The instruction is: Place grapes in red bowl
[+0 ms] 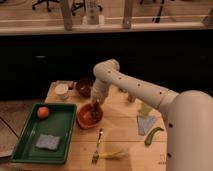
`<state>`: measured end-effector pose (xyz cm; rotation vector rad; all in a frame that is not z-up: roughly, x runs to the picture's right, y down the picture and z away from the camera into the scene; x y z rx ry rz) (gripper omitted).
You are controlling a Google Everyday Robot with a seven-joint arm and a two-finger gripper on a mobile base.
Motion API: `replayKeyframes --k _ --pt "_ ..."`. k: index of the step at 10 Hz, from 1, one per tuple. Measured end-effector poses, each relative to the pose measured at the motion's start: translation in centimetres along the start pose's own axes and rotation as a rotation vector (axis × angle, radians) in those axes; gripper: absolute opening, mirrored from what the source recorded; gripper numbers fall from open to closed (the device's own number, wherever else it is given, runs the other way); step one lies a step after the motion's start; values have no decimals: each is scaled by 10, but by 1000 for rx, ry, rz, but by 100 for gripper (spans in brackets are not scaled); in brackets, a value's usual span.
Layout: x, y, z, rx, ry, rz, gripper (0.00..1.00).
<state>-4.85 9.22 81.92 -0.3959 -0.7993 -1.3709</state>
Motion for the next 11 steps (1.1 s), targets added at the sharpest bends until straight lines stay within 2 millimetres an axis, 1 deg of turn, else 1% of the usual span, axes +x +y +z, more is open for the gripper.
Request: replayKeyframes --k 11 --pt "1 0 1 -3 -6 -16 20"
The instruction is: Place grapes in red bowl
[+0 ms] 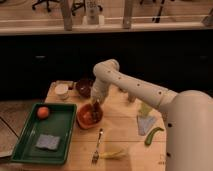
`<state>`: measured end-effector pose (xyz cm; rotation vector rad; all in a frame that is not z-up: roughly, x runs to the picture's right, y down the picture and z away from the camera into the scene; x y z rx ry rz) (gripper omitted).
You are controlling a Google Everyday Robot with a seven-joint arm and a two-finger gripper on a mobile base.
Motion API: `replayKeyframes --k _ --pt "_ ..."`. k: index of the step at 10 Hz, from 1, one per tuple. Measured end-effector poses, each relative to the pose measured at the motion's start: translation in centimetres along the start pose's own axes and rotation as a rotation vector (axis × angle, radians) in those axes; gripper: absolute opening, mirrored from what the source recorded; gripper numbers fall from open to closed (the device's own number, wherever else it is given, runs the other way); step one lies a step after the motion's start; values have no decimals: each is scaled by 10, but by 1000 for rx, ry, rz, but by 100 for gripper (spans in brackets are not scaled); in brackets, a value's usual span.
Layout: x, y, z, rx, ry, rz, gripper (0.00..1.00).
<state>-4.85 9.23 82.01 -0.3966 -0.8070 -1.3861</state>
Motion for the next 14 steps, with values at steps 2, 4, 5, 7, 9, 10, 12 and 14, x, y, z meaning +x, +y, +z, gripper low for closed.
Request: replayKeyframes --k 2,4,5,7,9,10,12,14 --pt "0 -1 1 0 -1 -4 20" --pt "0 -2 1 0 -1 -6 20" --pt "0 -1 0 -1 -2 -7 20" --pt "1 -2 0 -1 -3 -9 20" --pt "1 -1 0 -1 -4 -10 20" --pt "1 -1 0 -2 -4 -11 20" --pt "1 -1 0 -2 -5 -13 20" --pt "1 -1 0 -1 -7 -14 20"
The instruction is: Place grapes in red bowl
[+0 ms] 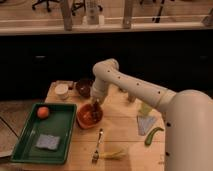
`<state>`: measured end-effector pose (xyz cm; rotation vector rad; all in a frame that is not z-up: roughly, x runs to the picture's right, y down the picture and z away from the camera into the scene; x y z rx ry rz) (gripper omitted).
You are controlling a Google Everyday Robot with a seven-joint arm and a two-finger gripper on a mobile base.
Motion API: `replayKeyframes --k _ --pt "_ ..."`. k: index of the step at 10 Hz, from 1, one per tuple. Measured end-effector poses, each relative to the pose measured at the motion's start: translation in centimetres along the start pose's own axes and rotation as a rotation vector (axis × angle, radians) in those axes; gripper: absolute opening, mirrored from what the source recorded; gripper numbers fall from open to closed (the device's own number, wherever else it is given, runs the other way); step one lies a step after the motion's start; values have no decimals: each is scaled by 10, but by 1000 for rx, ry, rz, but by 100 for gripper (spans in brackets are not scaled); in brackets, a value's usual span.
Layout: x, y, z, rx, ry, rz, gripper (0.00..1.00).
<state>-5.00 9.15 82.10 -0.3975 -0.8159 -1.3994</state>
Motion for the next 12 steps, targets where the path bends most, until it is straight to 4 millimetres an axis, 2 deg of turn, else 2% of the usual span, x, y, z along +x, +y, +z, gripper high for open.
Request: replayKeyframes --k 11,12 --pt "1 -1 0 -1 -6 -9 20" --pt "1 0 0 -2 -7 -9 23"
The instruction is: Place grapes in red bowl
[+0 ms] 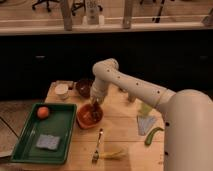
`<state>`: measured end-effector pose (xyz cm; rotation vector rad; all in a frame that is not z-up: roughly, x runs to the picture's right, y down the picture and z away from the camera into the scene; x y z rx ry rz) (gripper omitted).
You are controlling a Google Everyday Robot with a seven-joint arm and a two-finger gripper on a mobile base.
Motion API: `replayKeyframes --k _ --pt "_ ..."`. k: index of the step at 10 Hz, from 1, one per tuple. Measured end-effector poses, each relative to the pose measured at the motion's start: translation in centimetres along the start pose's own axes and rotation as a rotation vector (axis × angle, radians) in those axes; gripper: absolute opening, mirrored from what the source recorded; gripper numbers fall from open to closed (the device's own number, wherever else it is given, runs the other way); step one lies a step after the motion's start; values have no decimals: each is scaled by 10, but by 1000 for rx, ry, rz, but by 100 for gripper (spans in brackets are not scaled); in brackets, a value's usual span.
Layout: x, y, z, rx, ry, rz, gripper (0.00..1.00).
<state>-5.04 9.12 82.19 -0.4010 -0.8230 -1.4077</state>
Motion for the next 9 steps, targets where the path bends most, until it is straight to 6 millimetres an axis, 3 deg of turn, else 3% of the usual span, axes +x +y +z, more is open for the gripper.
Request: replayKeyframes --k 1,6,9 --pt "0 0 0 0 -1 0 28" --pt "2 0 -2 -4 0 7 78" --pt "4 -3 -3 -8 -4 5 80"
